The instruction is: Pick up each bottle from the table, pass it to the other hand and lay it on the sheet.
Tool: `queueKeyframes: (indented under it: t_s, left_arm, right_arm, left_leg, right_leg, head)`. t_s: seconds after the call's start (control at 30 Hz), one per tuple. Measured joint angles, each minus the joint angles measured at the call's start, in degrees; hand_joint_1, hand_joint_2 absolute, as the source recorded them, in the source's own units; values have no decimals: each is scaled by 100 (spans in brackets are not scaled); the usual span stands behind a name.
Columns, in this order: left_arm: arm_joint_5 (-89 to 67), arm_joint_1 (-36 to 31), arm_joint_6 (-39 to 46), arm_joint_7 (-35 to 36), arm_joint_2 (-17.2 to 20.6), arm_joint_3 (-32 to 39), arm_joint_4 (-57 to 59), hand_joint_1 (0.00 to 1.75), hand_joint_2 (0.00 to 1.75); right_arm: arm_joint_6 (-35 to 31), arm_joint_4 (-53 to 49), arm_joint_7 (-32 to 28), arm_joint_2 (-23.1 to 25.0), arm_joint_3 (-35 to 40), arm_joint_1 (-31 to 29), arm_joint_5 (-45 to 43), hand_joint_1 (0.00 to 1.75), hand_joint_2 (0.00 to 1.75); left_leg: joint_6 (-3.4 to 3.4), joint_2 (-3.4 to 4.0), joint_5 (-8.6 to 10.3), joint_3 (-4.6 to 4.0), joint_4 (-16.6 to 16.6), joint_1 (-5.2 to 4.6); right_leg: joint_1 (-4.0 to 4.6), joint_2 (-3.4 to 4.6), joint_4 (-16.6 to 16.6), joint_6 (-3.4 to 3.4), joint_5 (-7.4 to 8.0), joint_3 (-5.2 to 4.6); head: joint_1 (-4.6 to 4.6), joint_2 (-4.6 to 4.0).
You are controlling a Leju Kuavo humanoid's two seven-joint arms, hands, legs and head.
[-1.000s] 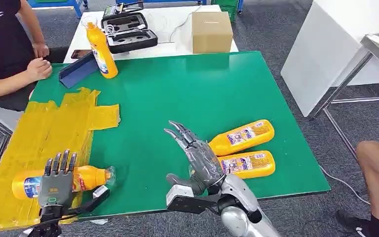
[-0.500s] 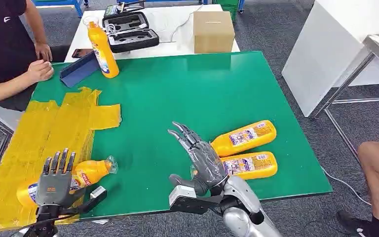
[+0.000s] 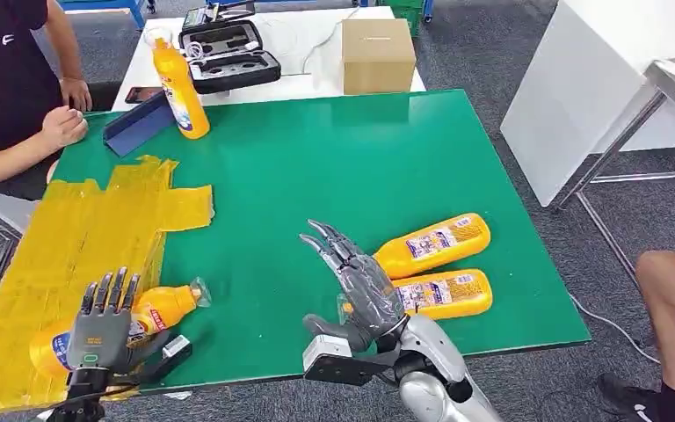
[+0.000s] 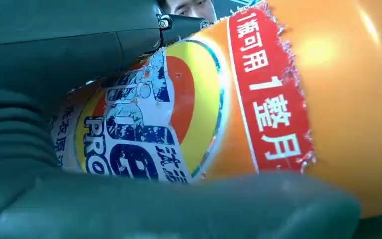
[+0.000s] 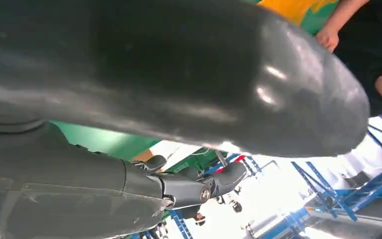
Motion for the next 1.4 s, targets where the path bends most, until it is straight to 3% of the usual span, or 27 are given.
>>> queueKeyframes:
  t_s: [0.4,0.63,0.77,0.97,1.2,1.4]
  left_arm:
    - [0,-342,560,374,77,-188,604,0,0]
    - [0,-509,678,1839,514,-1100,664,0,0]
    - [0,-581,680,2094,732,-1613,645,0,0]
    - [0,-567,682,1846,822,-1764,513,0,0]
    - [0,-285,680,841,778,-1237,22,0,0]
    - [0,-161,675,719,721,-900,-214,0,0]
  right_arm:
    - [11,2,-11,-11,7,-76,-105,0,0]
    - [-9,2,-13,-50,24,-102,-221,0,0]
    - [-17,2,-13,-70,24,-105,-240,0,0]
    - [-31,4,-7,-72,42,-110,-271,0,0]
    - [-46,7,-2,-85,55,-109,-315,0,0]
    - [-46,7,0,-101,57,-110,-324,0,0]
  left_leg:
    - [0,-1,1,2,0,0]
    - [-2,19,1,-8,0,3]
    - [-2,18,2,-17,0,3]
    - [-1,14,2,-23,0,2]
    - [-1,16,2,-28,2,2]
    - [-1,18,2,-38,2,3]
  right_leg:
    - [0,0,0,-2,2,3]
    - [2,7,2,-14,10,-19]
    - [3,7,2,-14,10,-24]
    - [1,6,1,-13,9,-25]
    - [2,6,1,-13,9,-36]
    - [2,6,1,-13,10,-44]
  head:
    - [0,0]
    - [-4,0]
    - [-2,0]
    - [0,0]
    - [0,0]
    - [0,0]
